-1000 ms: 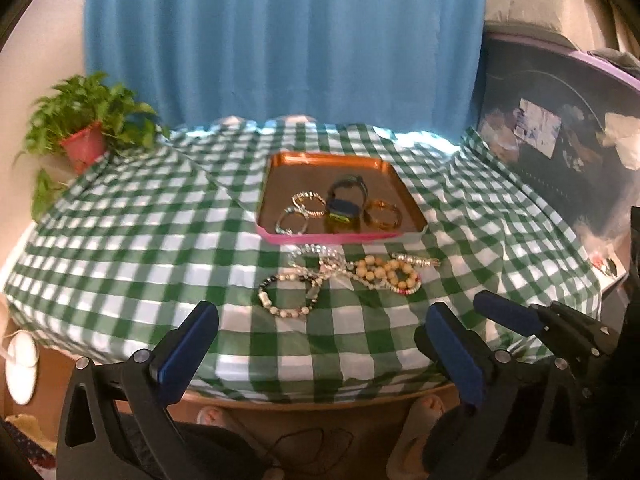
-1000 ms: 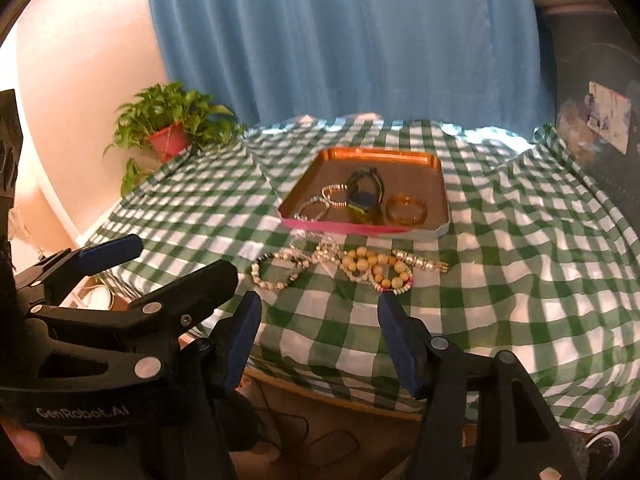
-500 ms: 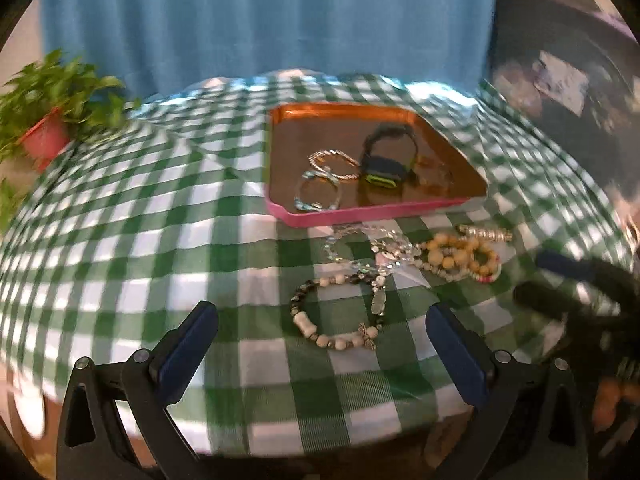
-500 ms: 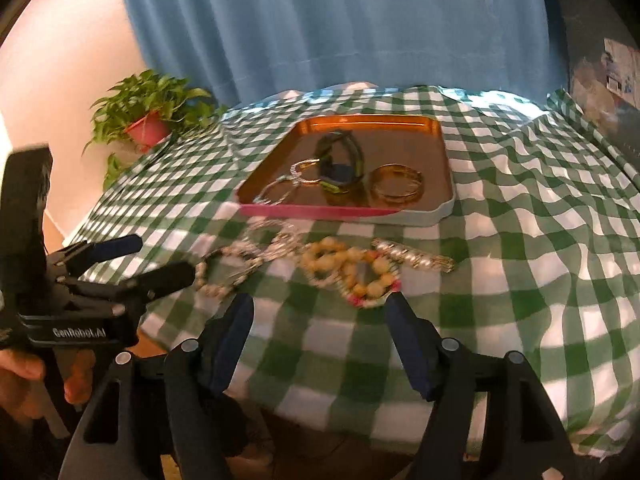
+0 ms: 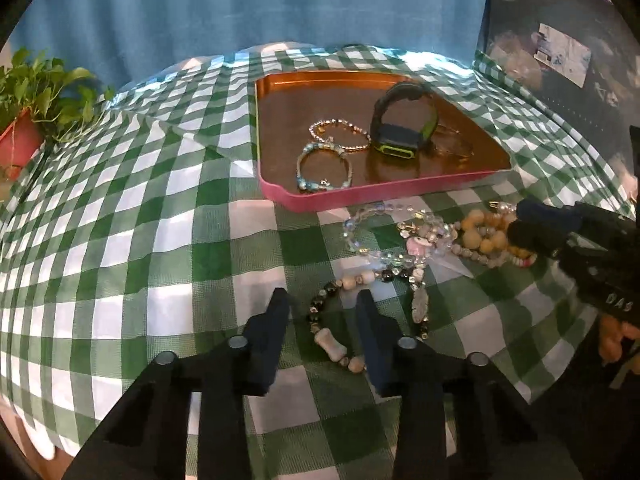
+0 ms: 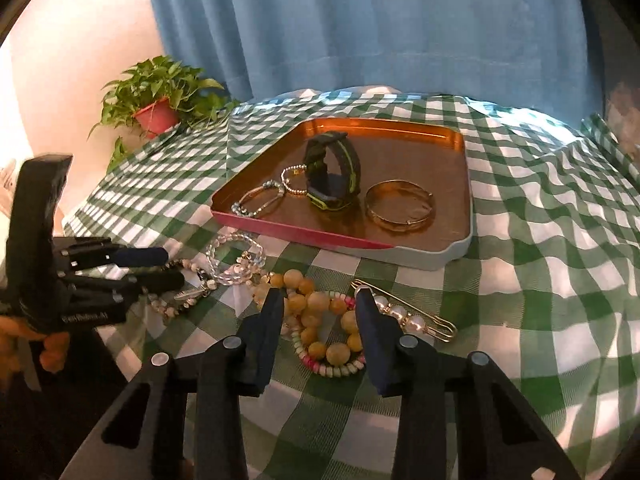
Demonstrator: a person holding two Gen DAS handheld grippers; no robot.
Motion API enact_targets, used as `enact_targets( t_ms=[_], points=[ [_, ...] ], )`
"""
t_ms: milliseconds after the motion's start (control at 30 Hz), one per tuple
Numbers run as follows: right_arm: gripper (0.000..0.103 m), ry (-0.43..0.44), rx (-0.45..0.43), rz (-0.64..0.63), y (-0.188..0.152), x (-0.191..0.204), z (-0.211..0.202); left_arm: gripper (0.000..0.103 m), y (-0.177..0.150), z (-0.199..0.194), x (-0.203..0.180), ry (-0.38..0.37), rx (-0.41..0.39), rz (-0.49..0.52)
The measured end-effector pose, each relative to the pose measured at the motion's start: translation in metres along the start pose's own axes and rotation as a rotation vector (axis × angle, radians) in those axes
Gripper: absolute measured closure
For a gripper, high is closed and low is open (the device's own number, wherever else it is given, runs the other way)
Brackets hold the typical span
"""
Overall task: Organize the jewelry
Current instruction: 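Grasp the black-and-white beaded bracelet with the left tool while the right tool grasps the wooden bead bracelet, then carry the beaded bracelets over the copper tray with both tools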
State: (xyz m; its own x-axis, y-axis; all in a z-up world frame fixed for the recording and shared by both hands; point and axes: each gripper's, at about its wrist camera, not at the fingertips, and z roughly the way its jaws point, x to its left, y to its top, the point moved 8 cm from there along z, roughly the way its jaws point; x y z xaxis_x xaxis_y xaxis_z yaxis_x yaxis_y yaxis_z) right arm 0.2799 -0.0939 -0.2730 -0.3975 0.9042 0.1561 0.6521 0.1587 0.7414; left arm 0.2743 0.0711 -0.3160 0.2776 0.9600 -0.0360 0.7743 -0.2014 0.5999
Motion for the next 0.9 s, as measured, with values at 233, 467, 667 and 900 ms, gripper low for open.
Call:
enact_targets(
  t_ms=[233, 467, 667, 900],
  points=[
    [0.082, -0.047, 0.013, -0.099, -0.002, 0.001, 0.014, 0.088, 0.000, 0.000, 0.002, -0.008, -0.022, -0.026],
    [0.092, -0.025, -0.034, -0.084, 0.003, 0.003, -0.002, 0.095, -0.002, -0.006, 0.008, -0.118, 0.002, -0.121],
    [0.092, -0.013, -0.097, -0.038, 0.014, 0.003, -0.019, 0.095, 0.008, -0.029, 0.009, -0.090, -0.053, -0.142],
    [0.092, -0.089, -0.115, -0.011, 0.015, 0.003, -0.037, 0.095, 0.018, -0.062, -0.001, -0.194, -0.093, -0.239]
  ],
)
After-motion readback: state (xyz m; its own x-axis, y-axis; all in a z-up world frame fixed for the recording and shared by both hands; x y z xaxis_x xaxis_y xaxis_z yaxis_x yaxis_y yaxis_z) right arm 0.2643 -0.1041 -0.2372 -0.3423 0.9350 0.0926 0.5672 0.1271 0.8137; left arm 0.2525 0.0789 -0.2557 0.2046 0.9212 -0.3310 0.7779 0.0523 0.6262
